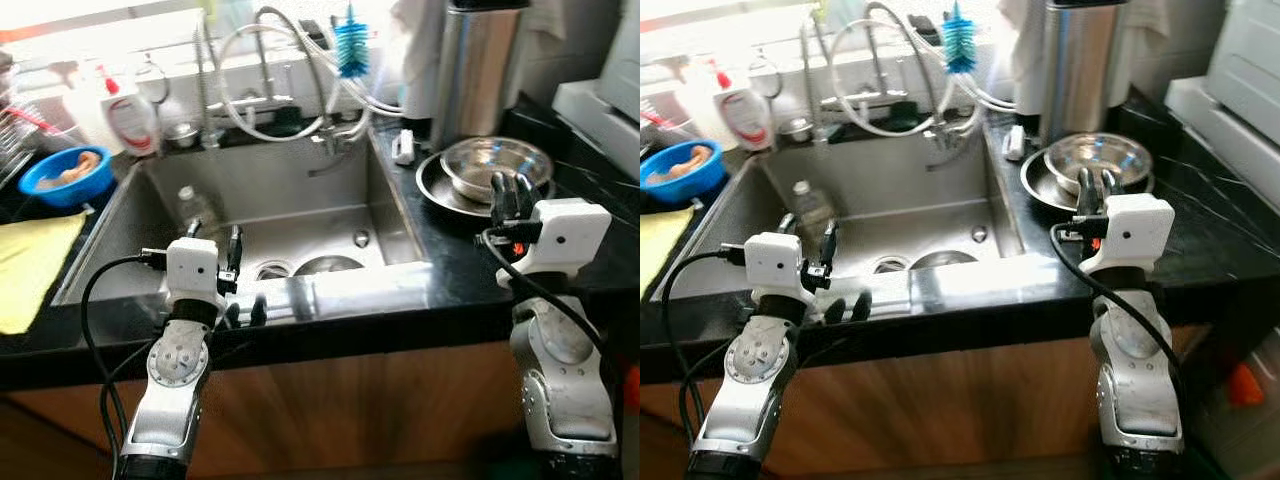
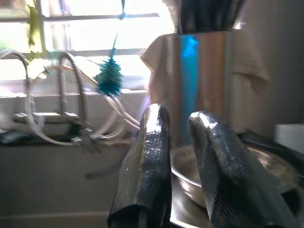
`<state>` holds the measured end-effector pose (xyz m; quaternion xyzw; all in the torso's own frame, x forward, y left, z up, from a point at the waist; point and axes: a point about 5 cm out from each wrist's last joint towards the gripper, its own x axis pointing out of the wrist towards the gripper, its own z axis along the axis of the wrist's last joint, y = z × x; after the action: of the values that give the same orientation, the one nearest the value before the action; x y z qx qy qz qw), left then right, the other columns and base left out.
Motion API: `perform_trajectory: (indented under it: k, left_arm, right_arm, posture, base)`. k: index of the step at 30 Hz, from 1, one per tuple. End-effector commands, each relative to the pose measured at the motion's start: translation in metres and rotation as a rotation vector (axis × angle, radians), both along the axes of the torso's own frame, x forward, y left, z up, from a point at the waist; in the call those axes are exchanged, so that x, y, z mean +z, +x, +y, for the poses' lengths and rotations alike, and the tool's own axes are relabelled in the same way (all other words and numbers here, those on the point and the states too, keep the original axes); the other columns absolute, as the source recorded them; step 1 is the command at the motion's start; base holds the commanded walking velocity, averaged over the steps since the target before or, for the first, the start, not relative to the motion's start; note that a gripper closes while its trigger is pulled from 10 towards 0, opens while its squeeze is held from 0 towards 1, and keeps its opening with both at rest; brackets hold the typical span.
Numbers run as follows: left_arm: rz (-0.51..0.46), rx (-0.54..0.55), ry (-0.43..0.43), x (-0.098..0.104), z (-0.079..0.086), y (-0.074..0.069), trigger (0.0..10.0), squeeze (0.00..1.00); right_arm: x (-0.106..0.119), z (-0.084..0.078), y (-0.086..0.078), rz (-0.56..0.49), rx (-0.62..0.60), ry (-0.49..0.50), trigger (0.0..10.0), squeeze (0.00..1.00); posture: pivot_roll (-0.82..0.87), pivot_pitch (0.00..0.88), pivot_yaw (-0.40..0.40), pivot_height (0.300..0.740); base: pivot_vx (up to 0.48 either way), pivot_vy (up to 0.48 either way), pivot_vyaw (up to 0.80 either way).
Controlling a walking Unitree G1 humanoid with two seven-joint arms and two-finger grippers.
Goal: Kitchen organization
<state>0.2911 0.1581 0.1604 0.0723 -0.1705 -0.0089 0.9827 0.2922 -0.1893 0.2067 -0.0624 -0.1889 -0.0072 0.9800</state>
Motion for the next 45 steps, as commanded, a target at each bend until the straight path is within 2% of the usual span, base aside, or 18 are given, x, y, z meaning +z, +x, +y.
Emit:
perform_trajectory:
  k: [1,8,12,18,23,24,27,31,33,36,37,39,43,44,45]
  left_arm:
    - [-0.008,0.010,-0.002,0.003,0.004,0.001,10.0,0.00]
    - [-0.010,0.017,-0.004,0.003,0.004,0.002,10.0,0.00]
    - [-0.013,0.020,0.003,0.002,0.003,0.002,10.0,0.00]
    - [-0.020,0.023,-0.007,0.003,0.004,0.001,10.0,0.00]
    - [-0.019,0.027,-0.006,0.002,0.005,0.001,10.0,0.00]
    - [-0.017,0.027,-0.005,0.002,0.005,0.001,10.0,0.00]
    - [-0.015,0.028,-0.004,0.001,0.006,0.002,10.0,0.00]
    - [-0.011,0.029,-0.004,0.001,0.006,0.003,10.0,0.00]
    - [-0.008,0.029,-0.004,0.000,0.006,0.003,10.0,0.00]
    - [-0.001,0.020,-0.003,-0.001,0.004,0.005,10.0,0.00]
    - [0.006,0.014,-0.003,-0.003,0.003,0.005,10.0,0.00]
    - [0.010,0.005,-0.004,-0.005,0.001,0.006,10.0,0.00]
    - [0.011,-0.003,-0.005,-0.005,-0.001,0.006,10.0,0.00]
    - [0.010,-0.006,-0.006,-0.005,-0.001,0.006,10.0,0.00]
    - [0.010,-0.008,-0.005,-0.005,-0.001,0.006,10.0,0.00]
  right_arm:
    - [0.008,0.002,0.000,-0.024,0.004,0.001,10.0,0.00]
    - [0.011,0.003,0.004,-0.019,-0.011,-0.051,10.0,0.00]
    - [0.013,0.004,0.005,-0.030,-0.003,-0.010,10.0,0.00]
    - [0.019,0.003,0.005,-0.041,-0.006,-0.013,10.0,0.00]
    - [0.035,0.001,0.005,-0.066,-0.025,-0.025,10.0,0.00]
    - [0.046,0.000,0.007,-0.053,-0.048,-0.062,10.0,0.00]
    - [0.053,-0.007,0.011,0.016,-0.121,-0.122,10.0,0.00]
    - [0.055,-0.025,0.013,0.218,-0.177,-0.187,10.0,0.00]
    - [0.061,-0.032,0.011,0.250,-0.195,-0.231,10.0,0.00]
    - [0.063,-0.038,0.007,0.349,-0.156,-0.320,10.0,0.00]
    - [0.062,-0.041,0.002,0.416,-0.148,-0.369,10.0,0.00]
    - [0.060,-0.046,-0.004,0.477,-0.160,-0.406,10.0,0.00]
    - [0.059,-0.047,-0.008,0.541,-0.163,-0.411,10.0,0.00]
    - [0.057,-0.047,-0.008,0.563,-0.157,-0.405,10.0,0.45]
    - [0.056,-0.046,-0.009,0.572,-0.154,-0.401,10.0,0.45]
  posture:
    - [-0.24,0.000,0.139,0.740]
    - [-0.24,0.000,0.130,0.740]
    - [-0.24,0.000,0.130,0.740]
    - [-0.23,0.000,0.125,0.740]
    - [-0.23,0.000,0.125,0.740]
    - [-0.24,0.000,0.127,0.740]
    - [-0.25,0.000,0.128,0.740]
    - [-0.27,0.000,0.134,0.740]
    - [-0.27,0.000,0.134,0.740]
    - [-0.30,0.000,0.139,0.740]
    - [-0.31,0.000,0.139,0.740]
    - [-0.31,0.000,0.139,0.740]
    - [-0.31,0.000,0.138,0.740]
    - [-0.31,0.000,0.137,0.740]
    - [-0.31,0.000,0.137,0.740]
  base:
    - [0.330,0.000,0.00]
    - [0.326,0.000,0.23]
    - [0.323,0.000,0.40]
    - [0.000,0.000,0.00]
    - [0.000,0.000,0.00]
    - [0.000,0.000,0.00]
    - [0.000,0.000,0.00]
    - [0.000,0.000,0.00]
    - [0.000,0.000,0.00]
    - [0.000,0.000,0.00]
    - [0.000,0.000,0.00]
    - [0.000,0.000,0.00]
    - [0.000,0.000,0.00]
    - [0.000,0.000,0.00]
    - [0.000,0.000,0.00]
